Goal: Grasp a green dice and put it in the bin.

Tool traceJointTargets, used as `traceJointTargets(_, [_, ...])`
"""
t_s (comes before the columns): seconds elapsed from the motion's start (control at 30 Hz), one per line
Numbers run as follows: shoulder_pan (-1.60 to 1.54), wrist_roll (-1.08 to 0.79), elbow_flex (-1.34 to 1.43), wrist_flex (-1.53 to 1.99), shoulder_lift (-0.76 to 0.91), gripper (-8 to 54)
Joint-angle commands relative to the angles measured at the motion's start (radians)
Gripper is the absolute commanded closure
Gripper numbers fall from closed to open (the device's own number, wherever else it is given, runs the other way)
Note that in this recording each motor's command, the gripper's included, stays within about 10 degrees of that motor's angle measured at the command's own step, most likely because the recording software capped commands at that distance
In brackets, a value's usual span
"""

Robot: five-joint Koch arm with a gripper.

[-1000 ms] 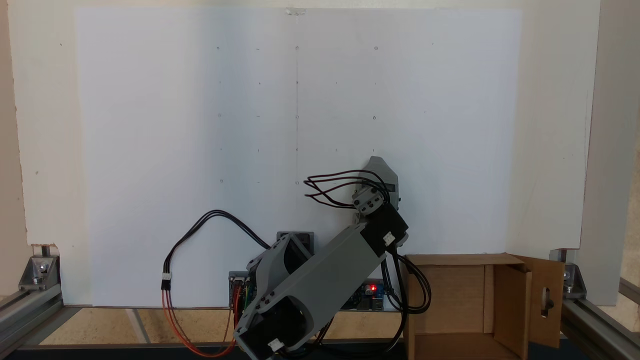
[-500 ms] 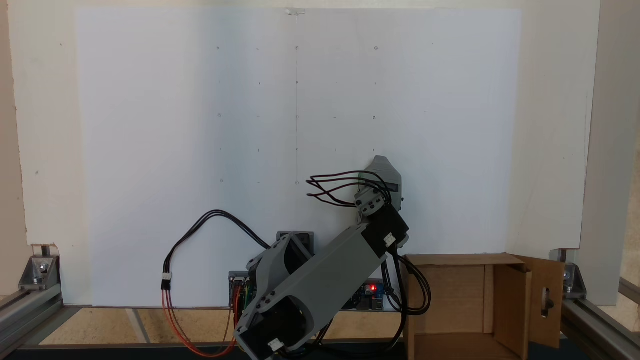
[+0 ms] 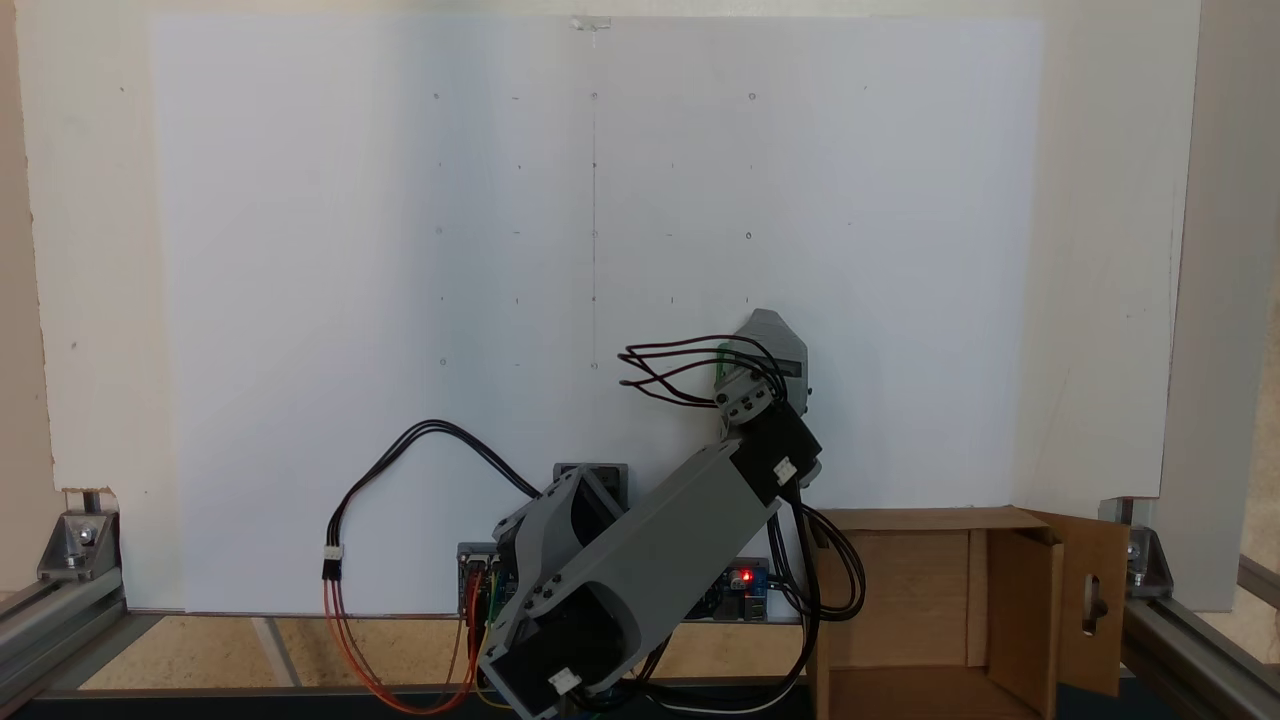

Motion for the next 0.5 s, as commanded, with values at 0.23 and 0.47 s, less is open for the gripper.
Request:
traceJointTargets(0.23, [-0.006, 0.057, -0.015, -0.020, -0.011, 9.1])
traceJointTargets(0.47, [-0.020, 0.057, -0.012, -0.021, -0.011, 9.1])
